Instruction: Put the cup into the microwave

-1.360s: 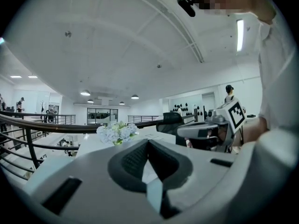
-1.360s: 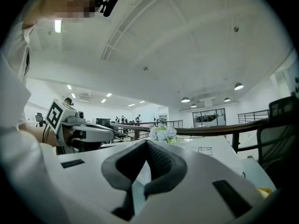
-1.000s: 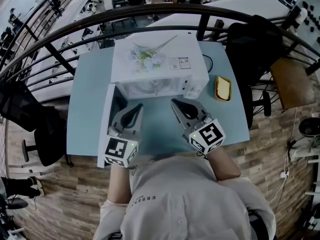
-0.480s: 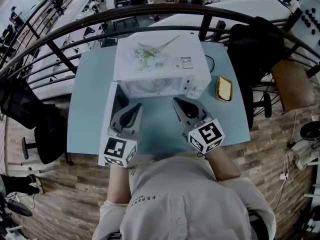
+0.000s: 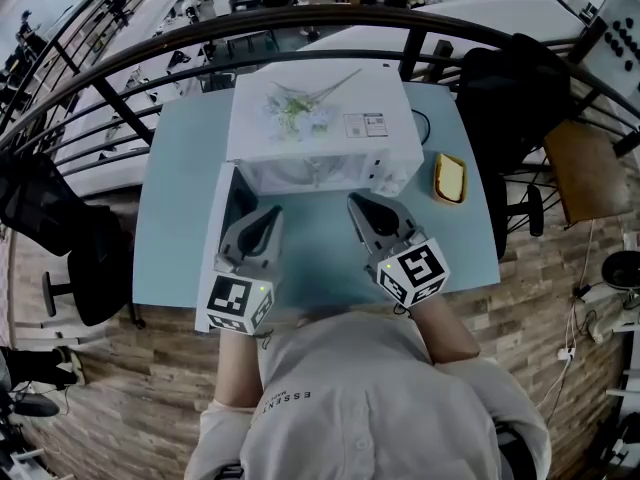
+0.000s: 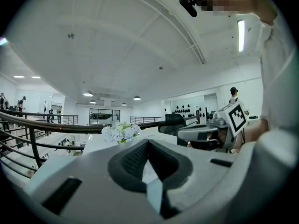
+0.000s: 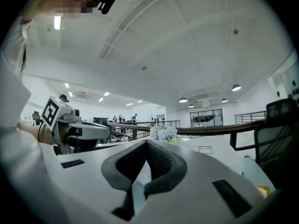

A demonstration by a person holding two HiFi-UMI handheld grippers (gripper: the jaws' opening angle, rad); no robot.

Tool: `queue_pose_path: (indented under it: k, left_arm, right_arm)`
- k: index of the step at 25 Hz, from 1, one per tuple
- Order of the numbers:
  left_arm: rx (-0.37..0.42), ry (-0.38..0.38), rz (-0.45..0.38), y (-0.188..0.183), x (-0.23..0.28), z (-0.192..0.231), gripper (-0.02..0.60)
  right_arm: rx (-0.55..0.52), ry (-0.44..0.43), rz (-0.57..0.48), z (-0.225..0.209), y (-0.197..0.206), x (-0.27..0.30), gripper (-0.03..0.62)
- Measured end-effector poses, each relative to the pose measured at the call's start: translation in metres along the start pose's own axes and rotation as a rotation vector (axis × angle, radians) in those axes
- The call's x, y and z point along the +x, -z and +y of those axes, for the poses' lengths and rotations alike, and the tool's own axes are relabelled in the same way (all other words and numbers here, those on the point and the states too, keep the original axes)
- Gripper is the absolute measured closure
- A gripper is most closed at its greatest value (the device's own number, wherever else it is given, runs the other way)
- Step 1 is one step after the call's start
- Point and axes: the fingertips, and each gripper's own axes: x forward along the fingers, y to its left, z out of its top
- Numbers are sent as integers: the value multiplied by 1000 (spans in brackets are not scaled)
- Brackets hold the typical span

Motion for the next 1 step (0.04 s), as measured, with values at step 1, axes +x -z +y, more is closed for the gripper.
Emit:
queue_pose_path:
  k: [1]
  left_arm:
    - [-2, -1, 2, 1, 0, 0, 580]
  right_arm:
    - [-1, 1, 1, -1, 0, 0, 579]
